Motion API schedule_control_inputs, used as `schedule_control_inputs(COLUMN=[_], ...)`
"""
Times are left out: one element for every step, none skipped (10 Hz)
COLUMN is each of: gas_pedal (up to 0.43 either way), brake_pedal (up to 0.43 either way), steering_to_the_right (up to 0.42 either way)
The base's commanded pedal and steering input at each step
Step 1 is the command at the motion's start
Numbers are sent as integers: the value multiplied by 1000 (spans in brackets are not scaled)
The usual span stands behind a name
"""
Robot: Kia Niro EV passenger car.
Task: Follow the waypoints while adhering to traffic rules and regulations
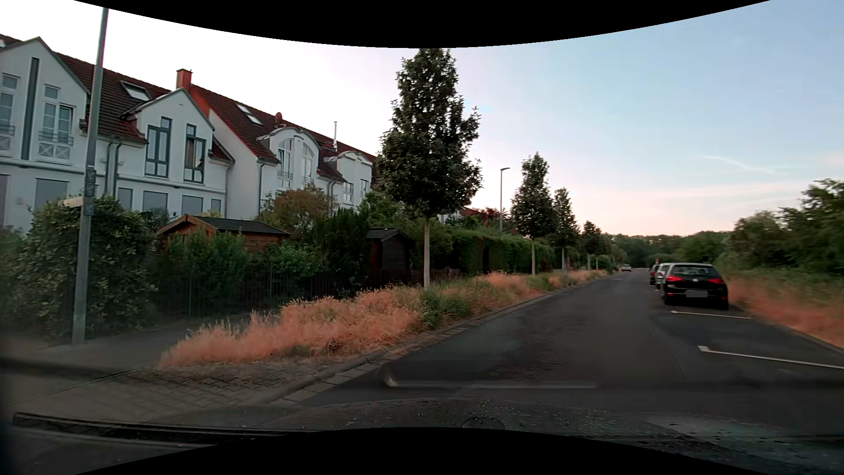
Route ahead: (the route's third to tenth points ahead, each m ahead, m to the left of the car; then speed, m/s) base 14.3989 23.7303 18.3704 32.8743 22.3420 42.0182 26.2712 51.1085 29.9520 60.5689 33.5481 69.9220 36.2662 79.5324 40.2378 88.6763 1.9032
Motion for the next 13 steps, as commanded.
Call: schedule_control_inputs(gas_pedal=[0,0,0,0,0,0,0,0,0,0,0,0,0], brake_pedal=[152,140,128,122,110,98,79,61,49,30,12,0,0], steering_to_the_right=[-882,-913,-938,-953,-969,-975,-975,-974,-974,-974,-974,-974,-974])
